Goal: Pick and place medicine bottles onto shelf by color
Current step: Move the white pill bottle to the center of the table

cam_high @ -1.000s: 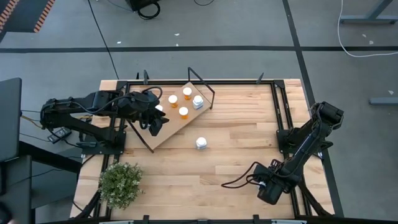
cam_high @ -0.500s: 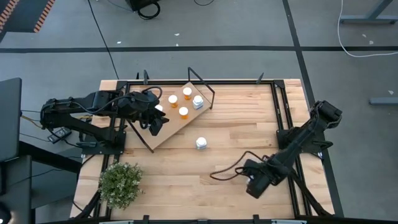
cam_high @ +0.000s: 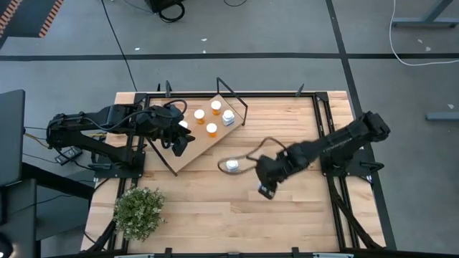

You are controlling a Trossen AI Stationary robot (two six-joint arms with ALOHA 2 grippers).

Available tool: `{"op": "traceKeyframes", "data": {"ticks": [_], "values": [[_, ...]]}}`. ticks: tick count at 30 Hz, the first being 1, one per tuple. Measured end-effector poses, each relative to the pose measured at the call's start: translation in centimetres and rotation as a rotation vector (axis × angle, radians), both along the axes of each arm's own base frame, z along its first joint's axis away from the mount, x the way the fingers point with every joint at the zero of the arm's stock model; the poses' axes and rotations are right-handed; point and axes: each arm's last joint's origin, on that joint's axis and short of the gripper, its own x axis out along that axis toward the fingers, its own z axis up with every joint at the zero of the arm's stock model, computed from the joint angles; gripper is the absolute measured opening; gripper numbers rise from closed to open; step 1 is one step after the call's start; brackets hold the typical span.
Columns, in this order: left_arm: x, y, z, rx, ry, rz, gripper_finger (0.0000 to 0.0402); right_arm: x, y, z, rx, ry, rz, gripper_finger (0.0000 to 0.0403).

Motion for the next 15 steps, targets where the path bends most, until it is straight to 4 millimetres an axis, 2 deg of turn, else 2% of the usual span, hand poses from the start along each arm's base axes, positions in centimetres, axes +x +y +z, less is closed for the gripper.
{"op": "traceKeyframes", "data": {"ticks": [4, 8, 15], "values": [[0.0, 0.0, 0.0, 0.000, 0.000, 0.000, 0.0172, 1.1, -2.5, 0.9, -0.023, -0.049, 0.016, 0.0199], [0.0, 0.0, 0.0, 0.000, 0.001, 0.000, 0.0172, 2.1, -4.1, 0.6, -0.034, -0.075, 0.014, 0.0199], [0.0, 0.0, 0.0, 0.001, -0.002, 0.000, 0.0172, 4.6, -5.1, -3.3, 0.033, 0.018, 0.026, 0.0198]]}}
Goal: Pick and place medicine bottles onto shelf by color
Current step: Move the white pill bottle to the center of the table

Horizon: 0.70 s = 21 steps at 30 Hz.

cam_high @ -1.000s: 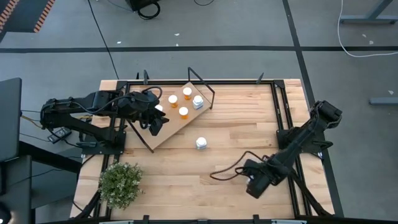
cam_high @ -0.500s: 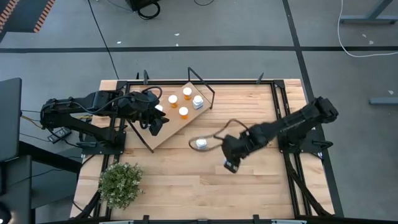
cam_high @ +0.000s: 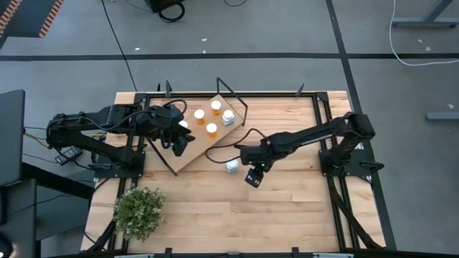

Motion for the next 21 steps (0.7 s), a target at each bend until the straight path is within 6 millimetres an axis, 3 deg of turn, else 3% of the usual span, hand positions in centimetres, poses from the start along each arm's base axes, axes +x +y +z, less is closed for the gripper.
{"op": "traceKeyframes", "data": {"ticks": [4, 21], "values": [[0.0, 0.0, 0.0, 0.000, 0.000, 0.000, 0.0172, 0.7, -0.3, -1.3, 0.000, 0.023, -0.016, 0.0198], [0.0, 0.0, 0.0, -0.001, 0.000, 0.000, 0.0172, 0.9, -1.8, -1.3, -0.133, -0.005, -0.008, 0.0207]]}}
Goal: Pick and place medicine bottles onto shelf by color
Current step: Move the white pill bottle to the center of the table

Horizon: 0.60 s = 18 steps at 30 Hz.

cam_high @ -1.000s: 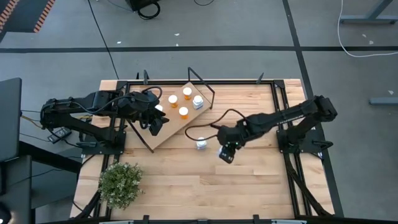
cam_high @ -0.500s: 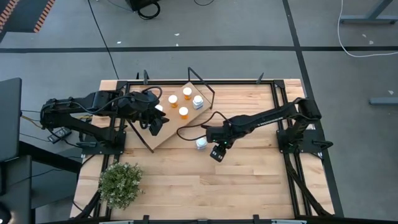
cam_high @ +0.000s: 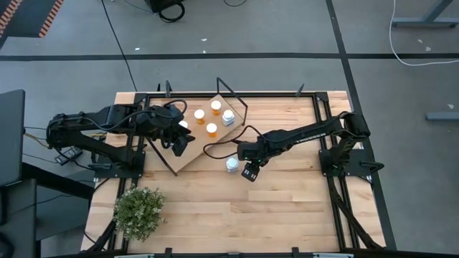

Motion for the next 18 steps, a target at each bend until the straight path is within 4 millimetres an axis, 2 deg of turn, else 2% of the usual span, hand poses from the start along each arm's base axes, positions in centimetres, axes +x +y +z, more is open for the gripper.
{"op": "traceKeyframes", "data": {"ticks": [13, 18], "values": [[0.00, 0.00, 0.00, 0.000, 0.000, 0.001, 0.0172, 0.07, -0.24, 0.01, -0.012, -0.007, 0.033, 0.0208], [0.00, 0.00, 0.00, -0.001, 0.000, 0.001, 0.0172, 0.06, -0.21, 0.00, -0.013, -0.006, 0.055, 0.0226]]}}
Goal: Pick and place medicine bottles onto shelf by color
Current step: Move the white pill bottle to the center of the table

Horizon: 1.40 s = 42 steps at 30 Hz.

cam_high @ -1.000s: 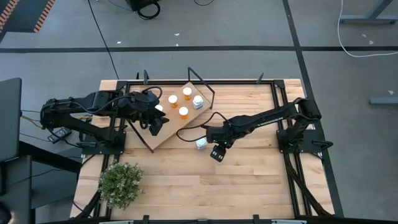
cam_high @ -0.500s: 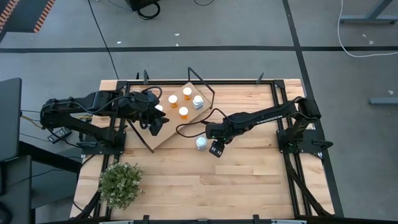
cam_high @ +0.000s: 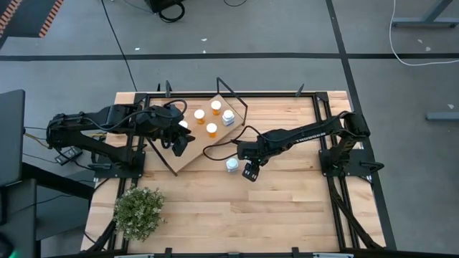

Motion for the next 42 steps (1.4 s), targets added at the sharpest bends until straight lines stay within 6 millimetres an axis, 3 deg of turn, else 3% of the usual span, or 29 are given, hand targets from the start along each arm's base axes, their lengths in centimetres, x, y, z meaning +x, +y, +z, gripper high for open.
{"op": "traceKeyframes", "data": {"ticks": [7, 15, 21, 25, 29, 33, 37, 42], "values": [[0.0, 0.0, 0.0, 0.000, 0.000, 0.000, 0.0172, 0.0, 0.0, 0.0, -0.005, -0.001, 0.000, 0.0264], [0.0, 0.0, 0.0, -0.001, 0.002, 0.000, 0.0172, -0.2, 0.1, 0.3, 0.033, -0.002, -0.020, 0.0273], [0.0, -0.5, 0.0, -0.004, 0.003, -0.019, 0.0172, -1.0, 0.1, 2.5, 0.073, -0.048, -0.061, 0.0273], [0.0, -0.7, 0.0, -0.005, 0.002, -0.031, 0.0172, -1.8, -0.3, 4.2, -0.011, -0.103, -0.100, 0.0269], [0.0, -0.7, 0.0, 0.002, 0.002, -0.022, 0.0172, -1.8, -0.6, 4.2, -0.083, -0.117, -0.075, 0.0258], [0.0, -0.7, 0.0, 0.012, -0.004, -0.013, 0.0172, -1.5, 0.3, 3.7, -0.149, -0.105, 0.067, 0.0227], [0.1, -1.1, 0.2, 0.036, -0.020, -0.019, 0.0172, -1.6, 1.5, 3.9, -0.271, -0.125, 0.178, 0.0160], [0.0, -1.6, 0.2, 0.079, -0.027, -0.002, 0.0172, -1.2, 1.7, 2.2, -0.088, -0.185, 0.290, 0.0040]]}}
